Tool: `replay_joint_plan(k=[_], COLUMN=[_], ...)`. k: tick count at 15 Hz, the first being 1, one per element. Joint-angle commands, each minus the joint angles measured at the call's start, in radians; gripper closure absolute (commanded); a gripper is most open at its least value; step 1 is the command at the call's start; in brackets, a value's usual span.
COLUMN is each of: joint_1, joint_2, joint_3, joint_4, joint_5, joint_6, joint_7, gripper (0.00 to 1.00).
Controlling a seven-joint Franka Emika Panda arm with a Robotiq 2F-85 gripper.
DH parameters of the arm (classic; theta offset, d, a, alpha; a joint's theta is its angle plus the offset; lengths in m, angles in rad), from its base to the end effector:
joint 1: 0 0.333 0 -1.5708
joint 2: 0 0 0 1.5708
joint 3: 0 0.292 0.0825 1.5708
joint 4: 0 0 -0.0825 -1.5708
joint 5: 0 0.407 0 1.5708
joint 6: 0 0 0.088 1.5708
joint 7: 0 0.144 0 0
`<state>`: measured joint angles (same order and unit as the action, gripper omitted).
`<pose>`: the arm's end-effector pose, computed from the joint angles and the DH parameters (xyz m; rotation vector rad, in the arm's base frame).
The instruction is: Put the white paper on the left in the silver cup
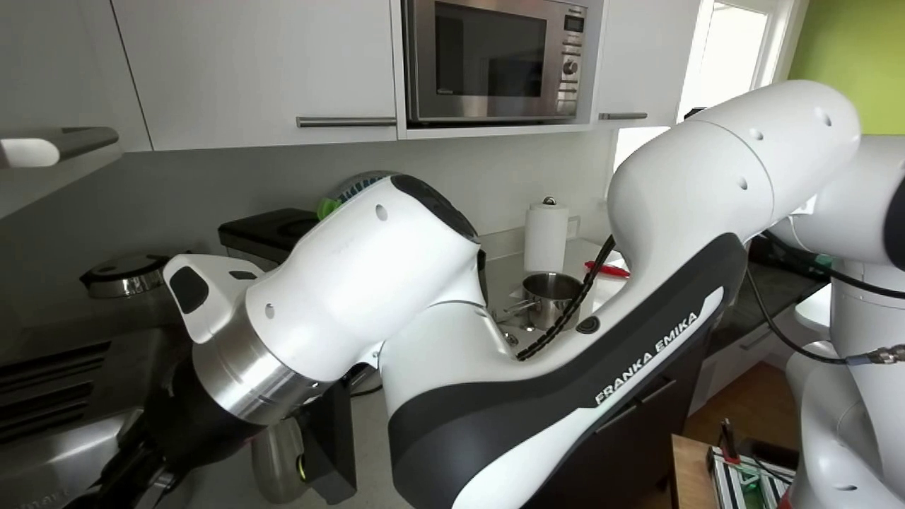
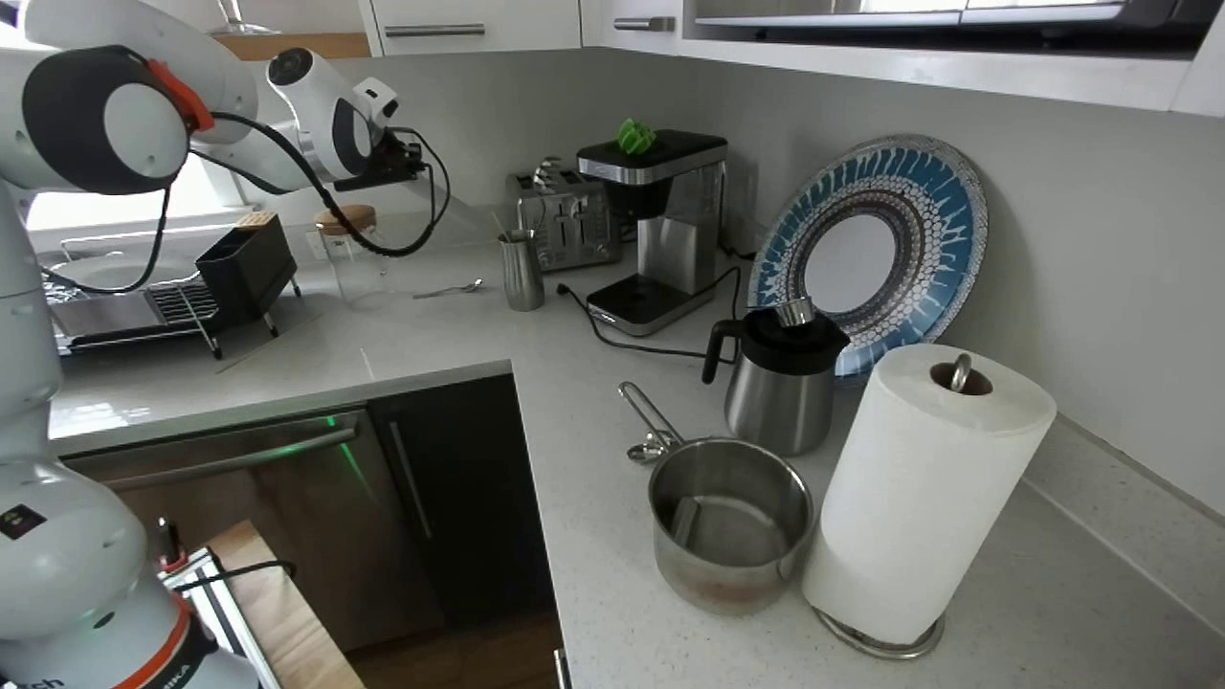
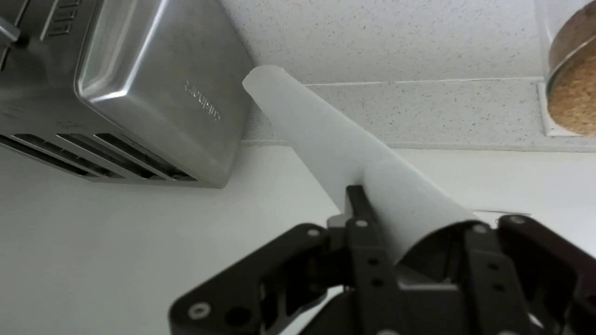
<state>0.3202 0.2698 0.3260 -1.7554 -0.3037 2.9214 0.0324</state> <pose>0.5801 0.4328 0.4752 -2.4421 -1.0687 -1.2879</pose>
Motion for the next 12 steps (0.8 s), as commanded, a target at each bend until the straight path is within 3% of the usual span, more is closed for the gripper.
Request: replay_joint_plan(k=[1,4,6,7,12], joint_1=[-0.043,-0.066,-0.03,-0.011,-0.004], joint_2=[-0.035,-0.108,-0.155,-0.089,-0.096], joint_3=[0.066,0.096,0.04,0.036,0.028], joint_4=[-0.012,-0.037,-0.037,0.006,0.007], joint_5=[0.107,0.188,0.195,0.168,0.167], joint_6=[-0.103,-0.299,-0.426,-0.345,-0.359], joint_7=[-0.099,-0.171,-0.146,-0.14,-0.138], gripper=[0.99,0.99,0.99,0.99,0.96])
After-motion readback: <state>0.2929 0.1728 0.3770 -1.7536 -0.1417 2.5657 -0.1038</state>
